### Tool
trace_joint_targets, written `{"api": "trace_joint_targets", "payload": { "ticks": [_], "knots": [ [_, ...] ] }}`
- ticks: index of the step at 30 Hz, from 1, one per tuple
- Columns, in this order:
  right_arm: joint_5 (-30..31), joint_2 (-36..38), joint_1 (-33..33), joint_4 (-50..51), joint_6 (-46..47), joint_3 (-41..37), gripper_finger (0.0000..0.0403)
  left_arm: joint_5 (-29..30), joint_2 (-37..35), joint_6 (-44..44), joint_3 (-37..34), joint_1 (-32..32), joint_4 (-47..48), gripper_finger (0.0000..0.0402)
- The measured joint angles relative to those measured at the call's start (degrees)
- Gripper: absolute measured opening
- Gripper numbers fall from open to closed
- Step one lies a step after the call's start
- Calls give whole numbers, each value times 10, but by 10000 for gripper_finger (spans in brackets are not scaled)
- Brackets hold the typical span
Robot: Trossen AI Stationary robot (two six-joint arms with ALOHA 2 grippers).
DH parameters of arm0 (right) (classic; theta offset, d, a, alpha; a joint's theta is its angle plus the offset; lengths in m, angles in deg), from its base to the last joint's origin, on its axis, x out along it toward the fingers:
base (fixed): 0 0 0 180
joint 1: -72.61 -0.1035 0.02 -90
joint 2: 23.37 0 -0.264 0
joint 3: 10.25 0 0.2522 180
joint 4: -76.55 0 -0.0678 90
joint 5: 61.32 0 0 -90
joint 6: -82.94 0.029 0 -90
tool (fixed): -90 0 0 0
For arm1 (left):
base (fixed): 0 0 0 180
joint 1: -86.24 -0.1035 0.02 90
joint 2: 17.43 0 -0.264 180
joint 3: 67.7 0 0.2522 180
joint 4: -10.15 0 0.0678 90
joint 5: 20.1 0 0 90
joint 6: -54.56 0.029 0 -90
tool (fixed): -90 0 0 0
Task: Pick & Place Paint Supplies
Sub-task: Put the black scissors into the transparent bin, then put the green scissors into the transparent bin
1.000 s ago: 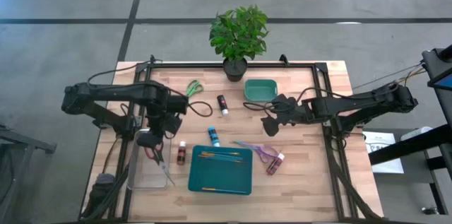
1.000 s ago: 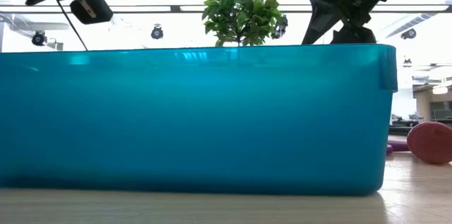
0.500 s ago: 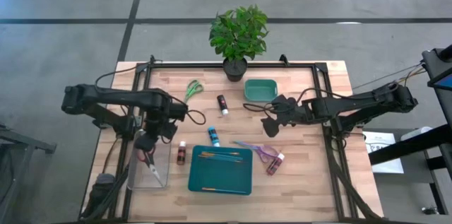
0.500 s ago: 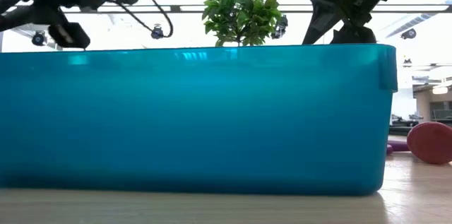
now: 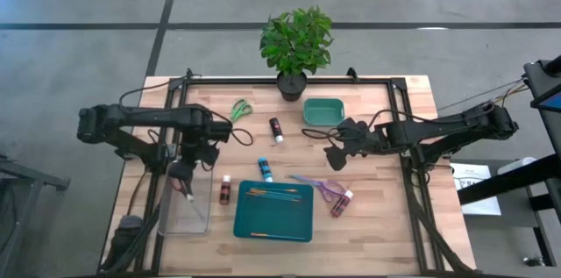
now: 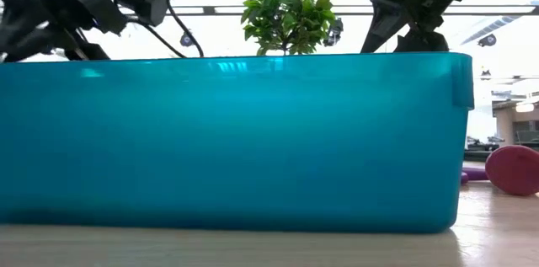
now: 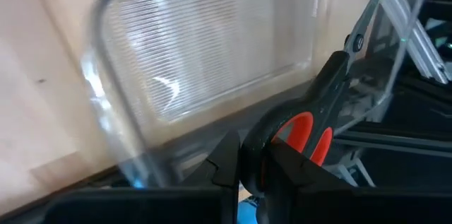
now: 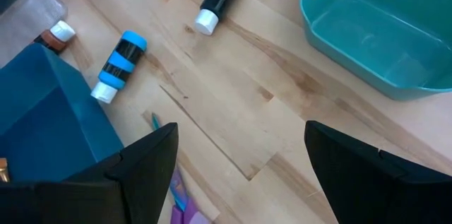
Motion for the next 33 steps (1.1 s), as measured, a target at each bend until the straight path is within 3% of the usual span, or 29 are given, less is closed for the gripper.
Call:
{"api": "trace_joint_targets", "payload": {
  "ticks": [20, 27, 33],
  "knots": [
    [4, 0, -1, 0, 5, -1, 302, 34, 3, 13, -27, -15, 0, 37],
    [4, 0, -1, 0, 8, -1, 302, 52, 3, 1, -24, -15, 0, 108],
    [4, 0, -1, 0, 9, -1, 302, 52, 3, 1, -24, -15, 0, 126]
  ]
}}
